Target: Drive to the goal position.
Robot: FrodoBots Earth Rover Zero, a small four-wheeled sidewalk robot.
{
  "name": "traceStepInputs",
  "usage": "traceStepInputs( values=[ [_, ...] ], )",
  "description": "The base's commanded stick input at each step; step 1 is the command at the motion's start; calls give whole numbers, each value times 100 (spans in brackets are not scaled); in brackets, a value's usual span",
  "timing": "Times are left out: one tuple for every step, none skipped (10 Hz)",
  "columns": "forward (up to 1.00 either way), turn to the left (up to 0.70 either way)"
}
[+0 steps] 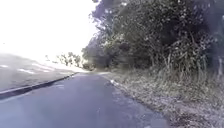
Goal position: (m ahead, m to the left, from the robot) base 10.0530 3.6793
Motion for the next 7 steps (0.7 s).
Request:
traceStepInputs(
  values=[
    [70,13],
    [70,4],
    [70,0],
    [70,14],
    [70,14],
    [70,14],
    [70,14]
  ],
)
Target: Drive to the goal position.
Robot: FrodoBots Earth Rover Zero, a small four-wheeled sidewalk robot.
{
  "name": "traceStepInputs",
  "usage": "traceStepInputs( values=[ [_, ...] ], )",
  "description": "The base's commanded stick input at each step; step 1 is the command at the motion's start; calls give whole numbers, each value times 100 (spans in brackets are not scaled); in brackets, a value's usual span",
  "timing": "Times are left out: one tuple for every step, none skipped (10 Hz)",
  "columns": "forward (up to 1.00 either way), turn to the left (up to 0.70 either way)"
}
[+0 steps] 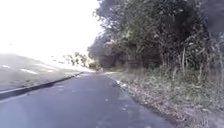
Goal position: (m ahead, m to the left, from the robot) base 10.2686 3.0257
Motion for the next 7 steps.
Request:
traceStepInputs(
  values=[
    [70,14],
    [70,14],
    [70,14],
    [70,14],
    [70,14],
    [70,14],
    [70,14]
  ],
)
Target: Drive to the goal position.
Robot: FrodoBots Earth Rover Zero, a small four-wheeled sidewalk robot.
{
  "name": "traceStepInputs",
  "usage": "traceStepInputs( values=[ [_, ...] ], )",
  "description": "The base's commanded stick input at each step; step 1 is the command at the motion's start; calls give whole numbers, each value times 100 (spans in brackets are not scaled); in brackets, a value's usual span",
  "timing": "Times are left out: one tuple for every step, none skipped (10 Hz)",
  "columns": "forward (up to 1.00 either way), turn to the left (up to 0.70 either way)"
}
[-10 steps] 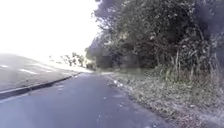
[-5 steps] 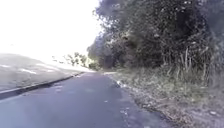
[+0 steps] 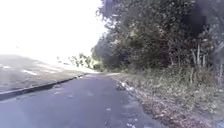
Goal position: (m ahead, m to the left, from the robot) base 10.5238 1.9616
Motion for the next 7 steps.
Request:
traceStepInputs(
  values=[
    [70,14],
    [70,14],
    [70,14],
    [70,14],
    [70,14],
    [70,14],
    [70,14]
  ],
)
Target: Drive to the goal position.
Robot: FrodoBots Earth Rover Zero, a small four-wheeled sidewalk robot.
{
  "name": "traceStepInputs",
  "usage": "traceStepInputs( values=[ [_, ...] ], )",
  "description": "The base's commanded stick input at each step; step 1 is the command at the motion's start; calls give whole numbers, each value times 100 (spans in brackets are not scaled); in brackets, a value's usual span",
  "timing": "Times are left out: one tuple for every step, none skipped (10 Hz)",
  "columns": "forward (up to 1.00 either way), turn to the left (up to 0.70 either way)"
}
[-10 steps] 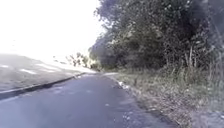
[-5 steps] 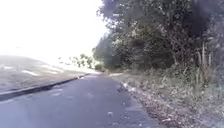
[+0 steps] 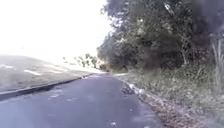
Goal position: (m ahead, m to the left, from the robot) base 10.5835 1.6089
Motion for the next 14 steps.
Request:
traceStepInputs(
  values=[
    [70,5],
    [70,0],
    [70,0],
    [70,0],
    [70,3],
    [70,12],
    [70,14],
    [70,13],
    [70,7],
    [70,3],
    [70,1],
    [70,0],
    [70,0],
    [70,0]
  ],
)
